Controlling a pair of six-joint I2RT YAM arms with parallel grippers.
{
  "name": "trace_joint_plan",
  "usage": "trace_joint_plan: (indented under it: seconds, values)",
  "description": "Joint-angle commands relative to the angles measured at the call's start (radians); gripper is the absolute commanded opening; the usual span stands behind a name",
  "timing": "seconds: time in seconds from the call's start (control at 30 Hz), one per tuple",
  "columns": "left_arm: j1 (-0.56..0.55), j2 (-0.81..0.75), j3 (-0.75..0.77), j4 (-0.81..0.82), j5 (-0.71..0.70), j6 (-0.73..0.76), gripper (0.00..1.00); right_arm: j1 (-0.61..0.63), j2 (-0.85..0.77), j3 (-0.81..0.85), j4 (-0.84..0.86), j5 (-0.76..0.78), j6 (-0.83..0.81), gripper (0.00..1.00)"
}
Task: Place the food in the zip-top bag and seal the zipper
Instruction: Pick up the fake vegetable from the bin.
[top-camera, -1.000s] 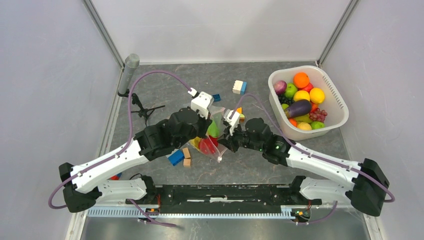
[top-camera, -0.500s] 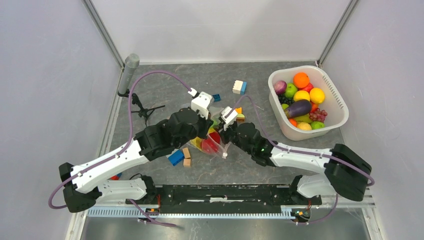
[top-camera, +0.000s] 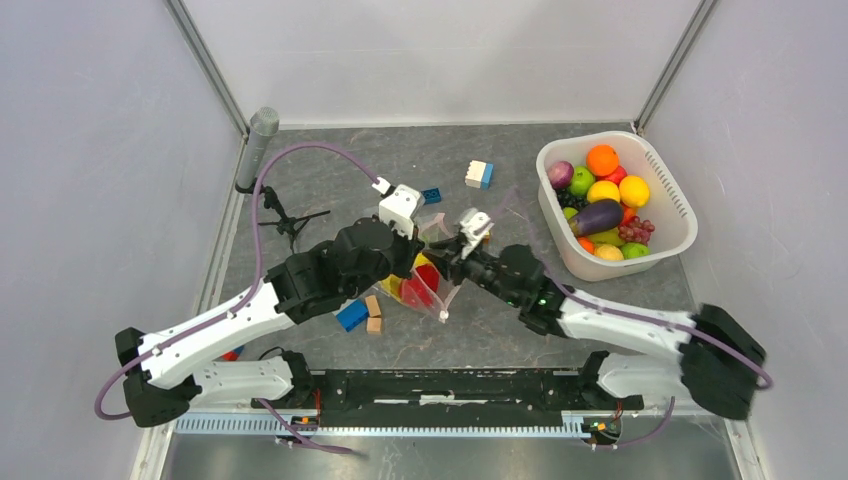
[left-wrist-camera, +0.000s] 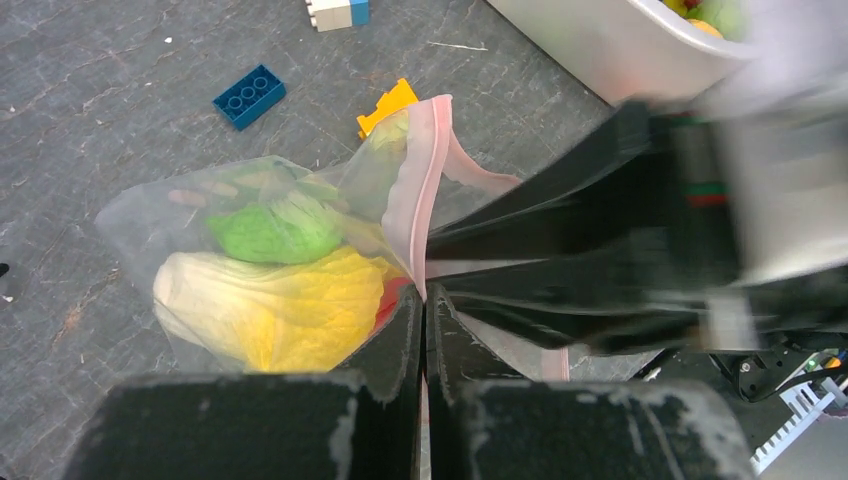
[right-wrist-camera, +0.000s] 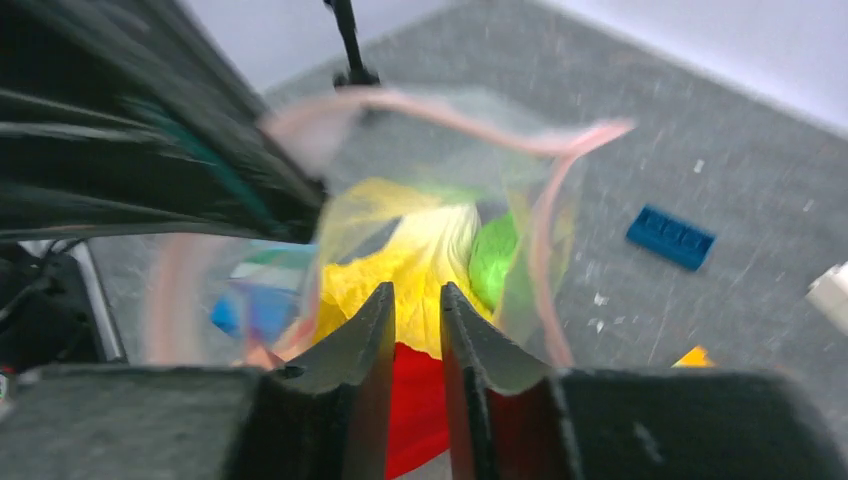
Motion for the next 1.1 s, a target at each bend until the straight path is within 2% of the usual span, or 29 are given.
trace_joint_plan:
  seconds: [0.0, 0.07, 0.13, 0.27, 0.37, 0.47, 0.53, 0.6, 0.77, 0.83, 0.93, 1.07]
  values:
    - [0.005, -0.037, -0.014, 0.067, -0.035, -0.036, 0.02, -0.005, -0.253, -0.054, -0.052, -0.076, -0.031, 0.38]
    - [0.006, -0.036, -0.017, 0.073, -0.040, -0.036, 0.02, -0.005, -0.350, -0.071, -0.130, -0.090, -0.064, 0.46]
    - [0.008, -0.031, -0.018, 0.075, -0.040, -0.036, 0.02, -0.007, -0.437, -0.077, -0.240, -0.011, -0.089, 0.49]
    - [0.010, -0.024, -0.019, 0.078, -0.031, -0.036, 0.02, -0.022, -0.563, -0.096, -0.339, 0.141, -0.125, 0.56]
    - [0.009, -0.023, -0.019, 0.078, -0.022, -0.038, 0.02, -0.069, -0.567, -0.033, -0.451, 0.345, -0.114, 0.61]
    - [0.010, -0.028, -0.022, 0.078, -0.013, -0.041, 0.02, -0.195, -0.508, 0.069, -0.581, 0.490, -0.079, 0.71]
    - [0.011, -0.027, -0.022, 0.075, -0.010, -0.044, 0.03, -0.344, -0.447, 0.137, -0.681, 0.453, -0.045, 0.78]
    - [0.011, -0.024, -0.023, 0.074, 0.003, -0.048, 0.03, -0.529, -0.392, 0.185, -0.729, 0.344, -0.014, 0.85]
    - [0.011, -0.013, -0.023, 0.074, 0.029, -0.051, 0.03, -0.912, -0.255, 0.242, -0.769, 0.006, 0.095, 0.91]
    - [0.011, -0.013, -0.023, 0.070, 0.034, -0.049, 0.03, -1.045, -0.192, 0.243, -0.768, -0.075, 0.150, 0.92]
    - [0.012, -0.016, -0.023, 0.064, 0.032, -0.043, 0.03, -1.161, -0.126, 0.247, -0.766, -0.121, 0.211, 0.94]
    - [0.012, -0.016, -0.019, 0.060, 0.032, -0.034, 0.03, -1.245, -0.075, 0.227, -0.716, -0.145, 0.267, 0.96]
